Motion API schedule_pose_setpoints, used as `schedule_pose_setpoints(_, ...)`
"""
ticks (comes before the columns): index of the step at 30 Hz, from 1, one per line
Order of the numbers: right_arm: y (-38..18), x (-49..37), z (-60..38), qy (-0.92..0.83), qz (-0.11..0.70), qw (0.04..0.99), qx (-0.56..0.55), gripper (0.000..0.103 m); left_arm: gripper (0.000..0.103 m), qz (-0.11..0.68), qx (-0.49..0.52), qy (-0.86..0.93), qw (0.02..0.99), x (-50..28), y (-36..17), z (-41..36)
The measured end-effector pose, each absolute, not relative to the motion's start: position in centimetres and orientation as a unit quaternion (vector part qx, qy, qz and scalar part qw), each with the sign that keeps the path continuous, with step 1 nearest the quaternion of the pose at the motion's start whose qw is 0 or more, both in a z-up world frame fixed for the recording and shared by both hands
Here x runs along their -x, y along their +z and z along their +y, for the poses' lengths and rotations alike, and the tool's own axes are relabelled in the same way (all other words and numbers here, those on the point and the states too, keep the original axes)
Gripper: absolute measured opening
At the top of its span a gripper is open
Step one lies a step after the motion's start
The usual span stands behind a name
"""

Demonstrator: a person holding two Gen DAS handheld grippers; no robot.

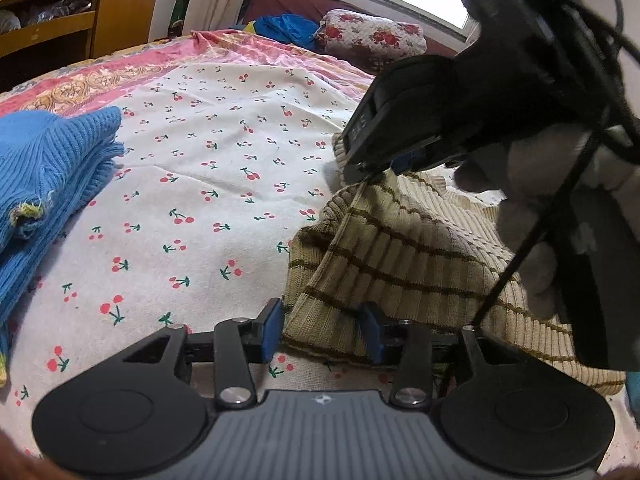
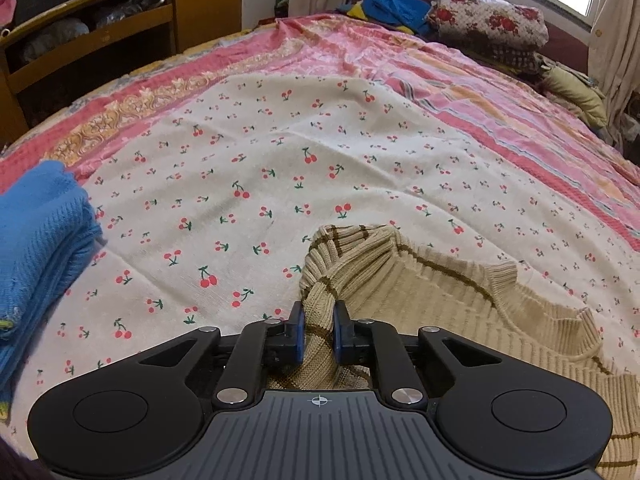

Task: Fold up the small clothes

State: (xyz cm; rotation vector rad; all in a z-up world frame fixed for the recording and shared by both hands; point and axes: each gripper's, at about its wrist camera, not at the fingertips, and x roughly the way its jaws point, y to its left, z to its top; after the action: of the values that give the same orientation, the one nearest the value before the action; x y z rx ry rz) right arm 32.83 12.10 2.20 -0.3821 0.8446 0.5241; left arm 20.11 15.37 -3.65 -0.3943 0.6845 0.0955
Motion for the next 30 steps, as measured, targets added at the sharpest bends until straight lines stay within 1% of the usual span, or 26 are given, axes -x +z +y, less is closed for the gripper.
schedule_pose_setpoints(5, 3.2, -32.6, 11.2, 0.254, 0.397, 0.864, 0.175, 0.012, 0.047, 0.330, 0.191, 0.049, 0.923, -20.1, -3.6, 15.3)
schedule_pose_setpoints(10, 3.8, -32.2, 10.5, 0.257, 0.393, 0.867, 0.166, 0.011, 0.030, 0.323, 0.203, 0.049, 0.923, -19.9, -3.5, 15.5)
schedule_pose_setpoints(11, 3.9, -32.2, 10.3, 0.257, 0.393, 0.867, 0.164, 0.011, 0.029, 0.322, 0.206, 0.046, 0.923, -19.9, -3.5, 15.5)
schedule_pose_setpoints(13, 4.1, -32.3, 10.0, 0.259, 0.393, 0.868, 0.159, 0.011, 0.023, 0.317, 0.203, 0.043, 0.926, -19.7, -3.3, 15.4)
schedule_pose_setpoints(15, 4.3, -32.2, 9.8, 0.259, 0.392, 0.869, 0.156, 0.011, 0.020, 0.310, 0.202, 0.038, 0.928, -19.5, -3.0, 15.2)
schedule_pose_setpoints(22, 5.3, -31.9, 8.6, 0.260, 0.387, 0.873, 0.141, 0.011, 0.016, 0.294, 0.192, 0.026, 0.936, -19.2, -2.0, 14.3)
schedule_pose_setpoints(30, 6.2, -31.7, 7.4, 0.258, 0.383, 0.877, 0.132, 0.011, 0.016, 0.288, 0.181, 0.018, 0.940, -19.3, -1.3, 13.4)
